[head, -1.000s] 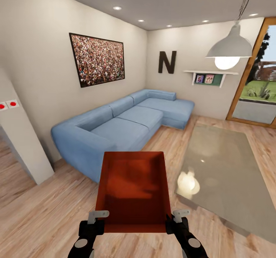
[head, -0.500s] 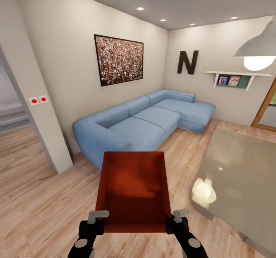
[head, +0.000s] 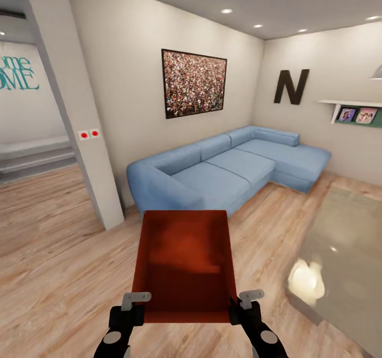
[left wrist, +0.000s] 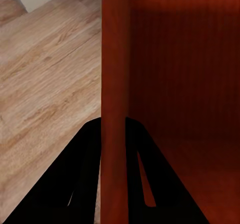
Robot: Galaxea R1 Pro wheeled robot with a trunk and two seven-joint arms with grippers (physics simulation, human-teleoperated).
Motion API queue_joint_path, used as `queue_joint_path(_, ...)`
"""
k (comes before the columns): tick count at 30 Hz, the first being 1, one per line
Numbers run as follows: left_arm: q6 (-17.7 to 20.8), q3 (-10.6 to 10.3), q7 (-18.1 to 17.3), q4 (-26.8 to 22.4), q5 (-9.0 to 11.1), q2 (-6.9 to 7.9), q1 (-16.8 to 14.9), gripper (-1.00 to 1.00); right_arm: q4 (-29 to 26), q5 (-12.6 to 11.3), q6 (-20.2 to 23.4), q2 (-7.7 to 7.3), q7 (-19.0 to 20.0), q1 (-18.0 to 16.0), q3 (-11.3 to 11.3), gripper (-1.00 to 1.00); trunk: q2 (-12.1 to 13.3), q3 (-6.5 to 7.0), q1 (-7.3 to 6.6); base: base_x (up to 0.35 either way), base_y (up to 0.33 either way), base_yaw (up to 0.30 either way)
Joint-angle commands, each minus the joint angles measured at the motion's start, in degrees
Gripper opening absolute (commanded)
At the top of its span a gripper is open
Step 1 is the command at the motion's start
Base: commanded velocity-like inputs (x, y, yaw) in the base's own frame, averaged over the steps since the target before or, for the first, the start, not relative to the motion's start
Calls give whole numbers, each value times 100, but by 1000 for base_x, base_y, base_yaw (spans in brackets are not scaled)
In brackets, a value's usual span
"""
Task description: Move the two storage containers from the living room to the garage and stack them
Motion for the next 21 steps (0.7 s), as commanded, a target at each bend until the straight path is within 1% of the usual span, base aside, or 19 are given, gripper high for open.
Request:
queue_joint_path(1,37,-19,51,-13,-46,3,-7,-100,-12,43,38,0,29,-1,-12,-100,-13,-13,4,0,0,298)
queue_joint_path(6,38,-12,51,-13,-39,10,-5,-100,-12,43,38,0,29,2,-12,-100,-13,-13,4,0,9,298)
queue_joint_path(8,37,-11,51,-13,-38,7,-6,-100,-12,43,38,0,29,1,-12,-100,-13,-13,4,0,159,298)
queue_joint_path(13,37,-10,51,-13,-38,11,-9,-100,-12,43,38,0,29,2,-12,-100,-13,-13,4,37,246,298)
queue_joint_path(21,37,-10,57,-13,-41,10,-8,-100,-12,43,38,0,29,-1,-12,-100,-13,-13,4,127,265,298)
